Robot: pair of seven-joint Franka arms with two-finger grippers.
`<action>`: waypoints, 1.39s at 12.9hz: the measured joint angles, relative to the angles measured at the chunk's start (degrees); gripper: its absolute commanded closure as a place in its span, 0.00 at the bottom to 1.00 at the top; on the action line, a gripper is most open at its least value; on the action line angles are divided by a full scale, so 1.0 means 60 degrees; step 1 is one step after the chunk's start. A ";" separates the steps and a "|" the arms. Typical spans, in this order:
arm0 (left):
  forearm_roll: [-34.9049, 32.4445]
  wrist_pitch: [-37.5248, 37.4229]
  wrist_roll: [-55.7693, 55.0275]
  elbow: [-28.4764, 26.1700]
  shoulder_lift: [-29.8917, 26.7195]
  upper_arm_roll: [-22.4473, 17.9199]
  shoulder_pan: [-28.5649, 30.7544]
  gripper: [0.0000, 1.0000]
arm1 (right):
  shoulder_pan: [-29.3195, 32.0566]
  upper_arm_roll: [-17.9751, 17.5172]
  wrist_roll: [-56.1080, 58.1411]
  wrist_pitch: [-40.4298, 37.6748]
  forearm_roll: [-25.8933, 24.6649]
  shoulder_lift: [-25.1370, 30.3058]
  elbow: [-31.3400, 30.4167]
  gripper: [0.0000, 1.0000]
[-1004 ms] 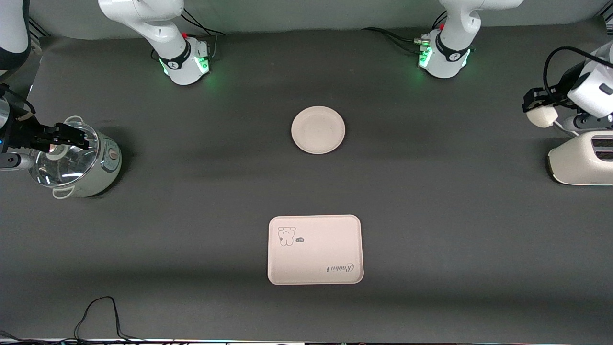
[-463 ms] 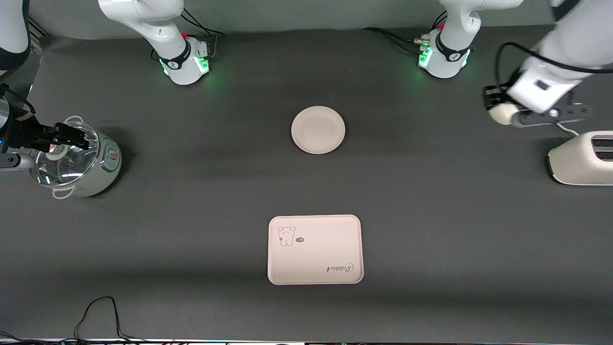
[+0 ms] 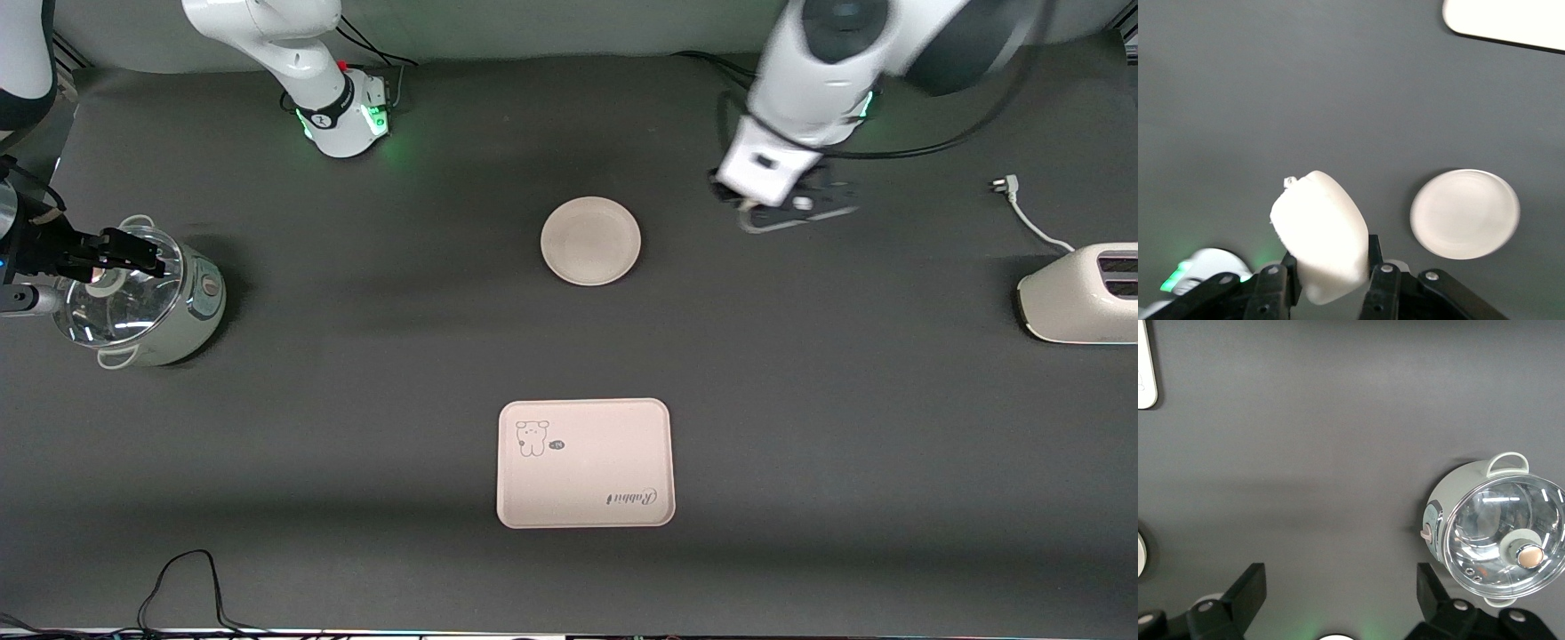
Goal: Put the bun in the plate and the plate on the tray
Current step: 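Lift the bun with the left gripper and carry it over the plate, then lower the bun onto the plate and open the left gripper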
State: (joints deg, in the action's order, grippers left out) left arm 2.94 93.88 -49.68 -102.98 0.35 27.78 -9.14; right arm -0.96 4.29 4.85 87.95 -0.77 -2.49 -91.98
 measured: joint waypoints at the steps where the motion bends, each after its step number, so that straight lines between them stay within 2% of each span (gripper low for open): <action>1: 0.0012 0.0363 -0.0647 -0.0022 0.0305 0.0324 -0.0237 0.60 | 0.0000 0.0000 0.0000 0.0000 0.0000 0.0000 -0.0001 0.00; 3: 0.0017 0.1321 -0.1836 -0.0194 0.0945 0.0635 -0.0903 0.60 | 0.0001 0.0000 0.0001 0.0000 0.0000 0.0000 -0.0002 0.00; 7: -0.0154 0.3873 -0.3783 -0.1080 0.2411 0.0668 -0.2240 0.60 | 0.0001 0.0001 0.0001 0.0000 0.0000 0.0000 -0.0006 0.00; 11: -0.1385 0.5849 -0.5364 -0.1470 0.4121 0.0658 -0.2847 0.62 | 0.0001 0.0000 0.0002 0.0000 0.0000 0.0000 -0.0007 0.00; 14: -0.2279 0.6640 -0.6294 -0.1501 0.5123 0.0655 -0.3153 0.62 | 0.0001 0.0000 0.0002 0.0000 0.0000 0.0000 -0.0009 0.00; 16: -0.2450 0.6786 -0.6440 -0.1495 0.5372 0.0654 -0.3205 0.59 | 0.0001 0.0000 0.0002 0.0000 0.0000 0.0000 -0.0009 0.00; 17: -0.2468 0.6788 -0.6459 -0.1488 0.5380 0.0648 -0.3205 0.20 | 0.0001 0.0000 0.0002 0.0000 0.0000 0.0000 -0.0009 0.00; 18: -0.2478 0.6788 -0.6466 -0.1470 0.5379 0.0644 -0.3204 0.00 | 0.0001 0.0001 0.0002 0.0000 0.0000 0.0000 -0.0009 0.00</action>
State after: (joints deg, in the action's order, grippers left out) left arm -11.92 134.61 -88.48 -111.80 32.62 31.65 -28.37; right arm -0.95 4.30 4.86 87.95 -0.77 -2.49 -92.03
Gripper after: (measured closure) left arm 0.608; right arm 0.000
